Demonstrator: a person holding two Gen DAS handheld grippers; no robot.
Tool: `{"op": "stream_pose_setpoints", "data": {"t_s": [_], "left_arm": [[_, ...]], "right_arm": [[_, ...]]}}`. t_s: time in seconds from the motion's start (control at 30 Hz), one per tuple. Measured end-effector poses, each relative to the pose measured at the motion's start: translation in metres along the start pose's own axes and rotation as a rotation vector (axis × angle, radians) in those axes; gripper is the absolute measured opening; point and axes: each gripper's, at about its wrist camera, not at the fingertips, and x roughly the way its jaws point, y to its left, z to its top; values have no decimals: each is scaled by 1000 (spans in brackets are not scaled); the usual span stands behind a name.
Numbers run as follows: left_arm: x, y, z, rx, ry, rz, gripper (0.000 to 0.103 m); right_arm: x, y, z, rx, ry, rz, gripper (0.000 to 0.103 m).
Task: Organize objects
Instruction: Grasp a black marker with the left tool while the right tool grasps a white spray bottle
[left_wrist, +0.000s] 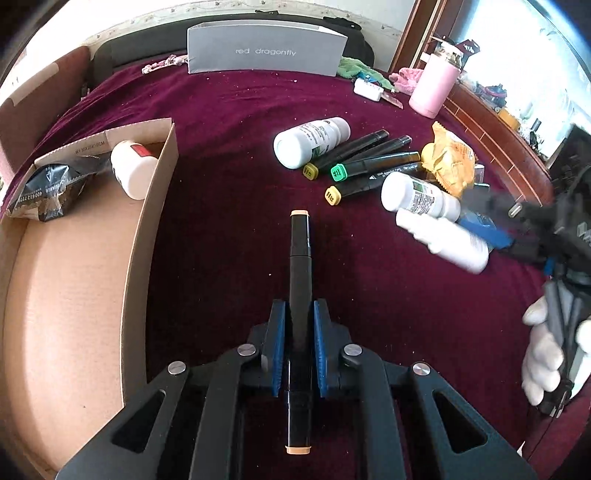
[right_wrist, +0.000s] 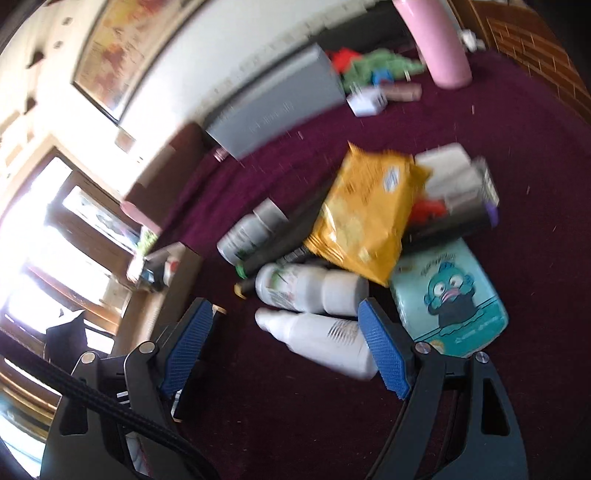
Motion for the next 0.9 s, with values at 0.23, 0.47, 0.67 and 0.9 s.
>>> {"op": "stream_pose_setpoints", "data": {"t_s": [0.23,0.47,0.67,0.9], "left_arm": [[2,2,3,4,3,-10,12],[8,-10,5,44,-50,39,18],[8,-28,-6,156,-90,97,22],[-13,-7,-16,51,-92,-43,11]], "right_arm": [[9,14,-17,-23,140,30,81],[21,51,-28,-225,110,-314,57],[43,66,-53,-334,103,-529,36],[31,66,-60,-284,106,-503,27]]}}
